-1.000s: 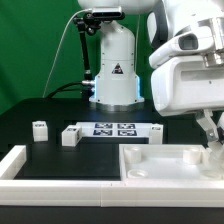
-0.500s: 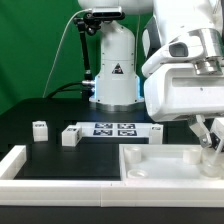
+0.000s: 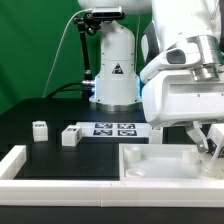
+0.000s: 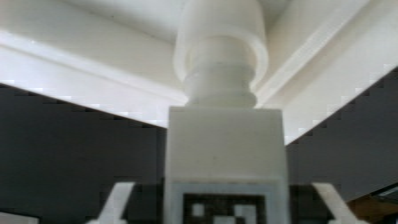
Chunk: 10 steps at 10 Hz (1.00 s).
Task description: Assemble one leg
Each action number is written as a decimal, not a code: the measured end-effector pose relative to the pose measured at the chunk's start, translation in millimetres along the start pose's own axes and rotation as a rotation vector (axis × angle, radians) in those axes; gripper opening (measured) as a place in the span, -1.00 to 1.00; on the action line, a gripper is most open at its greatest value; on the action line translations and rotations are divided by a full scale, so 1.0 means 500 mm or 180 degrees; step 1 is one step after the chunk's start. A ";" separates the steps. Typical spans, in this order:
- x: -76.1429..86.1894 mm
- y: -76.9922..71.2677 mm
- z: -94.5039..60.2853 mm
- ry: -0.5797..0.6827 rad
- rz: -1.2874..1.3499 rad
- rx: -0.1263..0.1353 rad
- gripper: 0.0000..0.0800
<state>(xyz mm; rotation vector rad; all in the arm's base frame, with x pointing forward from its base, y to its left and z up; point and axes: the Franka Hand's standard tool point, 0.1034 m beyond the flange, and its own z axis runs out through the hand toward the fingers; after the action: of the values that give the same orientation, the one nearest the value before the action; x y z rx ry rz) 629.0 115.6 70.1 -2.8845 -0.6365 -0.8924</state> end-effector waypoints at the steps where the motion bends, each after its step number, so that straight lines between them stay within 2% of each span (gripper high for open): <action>1: -0.003 -0.002 0.001 0.0010 -0.0001 -0.0001 -0.28; 4: -0.020 -0.005 0.001 0.0075 0.0011 -0.0031 -0.28; 6: -0.046 0.019 -0.005 0.0081 0.0074 -0.0080 -0.28; 10: -0.052 0.034 -0.007 0.0024 0.0099 -0.0056 -0.28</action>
Offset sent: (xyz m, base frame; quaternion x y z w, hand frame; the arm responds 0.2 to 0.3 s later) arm -0.0120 -0.0048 -0.0001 -0.0031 0.0617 0.0423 0.9972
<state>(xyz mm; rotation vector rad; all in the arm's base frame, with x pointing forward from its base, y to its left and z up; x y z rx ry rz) 614.6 90.2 59.8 -2.8966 -0.5847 -0.9089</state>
